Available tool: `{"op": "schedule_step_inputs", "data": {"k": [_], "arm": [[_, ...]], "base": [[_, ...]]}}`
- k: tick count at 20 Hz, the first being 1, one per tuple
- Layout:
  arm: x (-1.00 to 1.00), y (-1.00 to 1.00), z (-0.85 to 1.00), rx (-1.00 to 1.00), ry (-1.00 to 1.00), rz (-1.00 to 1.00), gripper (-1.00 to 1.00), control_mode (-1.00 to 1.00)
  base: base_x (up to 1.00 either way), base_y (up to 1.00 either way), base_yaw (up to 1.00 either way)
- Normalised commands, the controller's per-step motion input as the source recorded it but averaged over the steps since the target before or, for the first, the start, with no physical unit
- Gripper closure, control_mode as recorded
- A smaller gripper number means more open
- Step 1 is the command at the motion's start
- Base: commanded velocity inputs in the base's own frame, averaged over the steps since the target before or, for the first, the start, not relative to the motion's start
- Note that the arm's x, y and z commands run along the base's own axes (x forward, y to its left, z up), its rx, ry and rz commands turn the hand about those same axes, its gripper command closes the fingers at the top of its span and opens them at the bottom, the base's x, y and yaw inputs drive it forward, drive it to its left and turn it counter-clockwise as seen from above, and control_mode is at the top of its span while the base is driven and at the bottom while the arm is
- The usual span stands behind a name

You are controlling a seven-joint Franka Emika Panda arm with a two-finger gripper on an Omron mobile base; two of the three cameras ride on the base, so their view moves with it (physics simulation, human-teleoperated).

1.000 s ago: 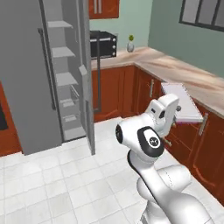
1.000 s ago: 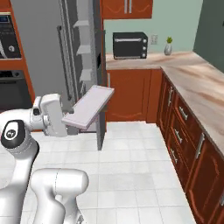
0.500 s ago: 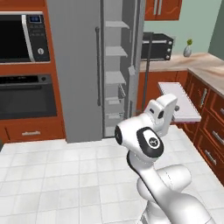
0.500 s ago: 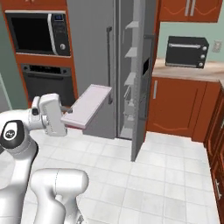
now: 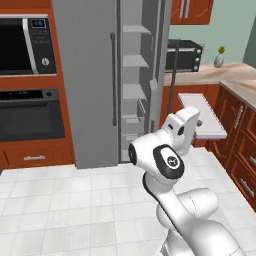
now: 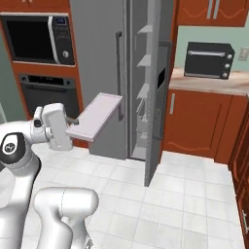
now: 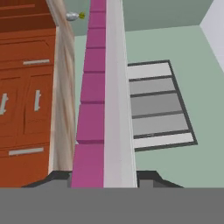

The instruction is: The ice cube tray has been filled with water. Take the tray and place it in the freezer to make ice. Close the freezer door after placing the tray.

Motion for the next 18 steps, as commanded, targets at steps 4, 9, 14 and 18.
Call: {"op": "schedule_step_inputs", "data": {"k": [4, 9, 14, 18], "arm": [[0.0, 0.0, 0.0, 0.0, 0.0, 0.0, 1.0, 1.0], [0.0, 0.0, 0.0, 0.0, 0.0, 0.0, 1.0, 1.0], [0.0, 0.0, 0.0, 0.0, 0.0, 0.0, 1.0, 1.0], [0.0, 0.0, 0.0, 0.0, 0.0, 0.0, 1.0, 1.0]], "base": [[0.59, 0.14, 0.0], [0.66, 0.18, -0.02], [0.26, 0.44, 0.0], [0.4, 0.56, 0.0]]}}
